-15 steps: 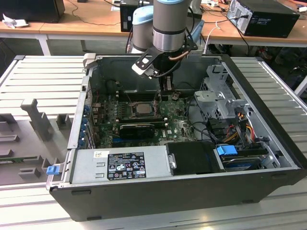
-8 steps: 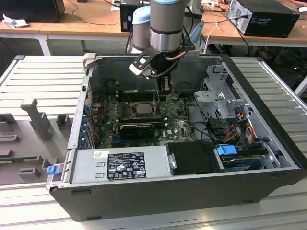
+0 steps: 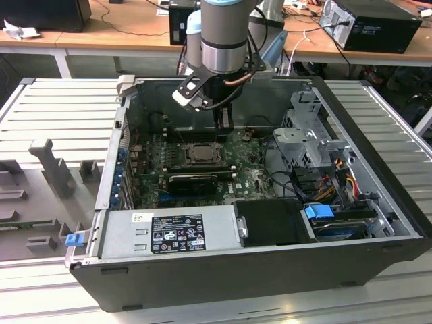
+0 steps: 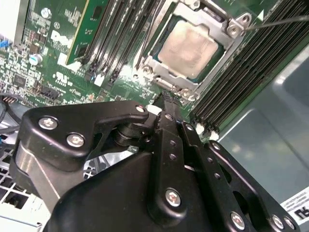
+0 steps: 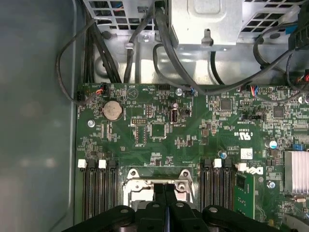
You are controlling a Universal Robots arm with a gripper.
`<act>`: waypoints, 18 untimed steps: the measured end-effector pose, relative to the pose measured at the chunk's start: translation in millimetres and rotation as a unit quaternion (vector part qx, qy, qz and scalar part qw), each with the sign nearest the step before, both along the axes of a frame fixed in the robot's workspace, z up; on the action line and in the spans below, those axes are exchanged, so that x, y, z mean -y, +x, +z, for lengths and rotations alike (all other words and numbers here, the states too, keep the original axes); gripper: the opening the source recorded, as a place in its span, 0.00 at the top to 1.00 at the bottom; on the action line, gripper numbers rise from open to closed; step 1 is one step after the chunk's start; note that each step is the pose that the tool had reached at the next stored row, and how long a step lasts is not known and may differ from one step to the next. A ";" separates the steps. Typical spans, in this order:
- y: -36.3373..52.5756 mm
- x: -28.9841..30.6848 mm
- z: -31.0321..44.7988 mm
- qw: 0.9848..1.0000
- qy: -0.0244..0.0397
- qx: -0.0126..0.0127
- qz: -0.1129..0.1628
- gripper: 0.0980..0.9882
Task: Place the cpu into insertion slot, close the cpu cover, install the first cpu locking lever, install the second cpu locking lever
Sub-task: 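Close the cpu cover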
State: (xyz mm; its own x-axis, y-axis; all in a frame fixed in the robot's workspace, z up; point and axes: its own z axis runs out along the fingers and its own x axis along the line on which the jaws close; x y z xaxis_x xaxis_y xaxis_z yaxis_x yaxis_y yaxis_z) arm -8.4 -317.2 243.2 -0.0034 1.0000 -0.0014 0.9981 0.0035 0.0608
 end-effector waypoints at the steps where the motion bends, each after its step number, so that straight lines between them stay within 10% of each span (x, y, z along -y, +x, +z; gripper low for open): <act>1: -1.9 0.0 -0.2 1.000 0.000 0.000 0.000 0.99; 18: -10.0 0.0 -1.0 1.000 0.000 0.000 0.000 0.99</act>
State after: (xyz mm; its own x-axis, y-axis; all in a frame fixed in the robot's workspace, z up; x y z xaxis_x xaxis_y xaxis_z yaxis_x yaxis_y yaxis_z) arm -18.5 -317.2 242.2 -0.0035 1.0000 -0.0014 0.9982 0.0036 0.0605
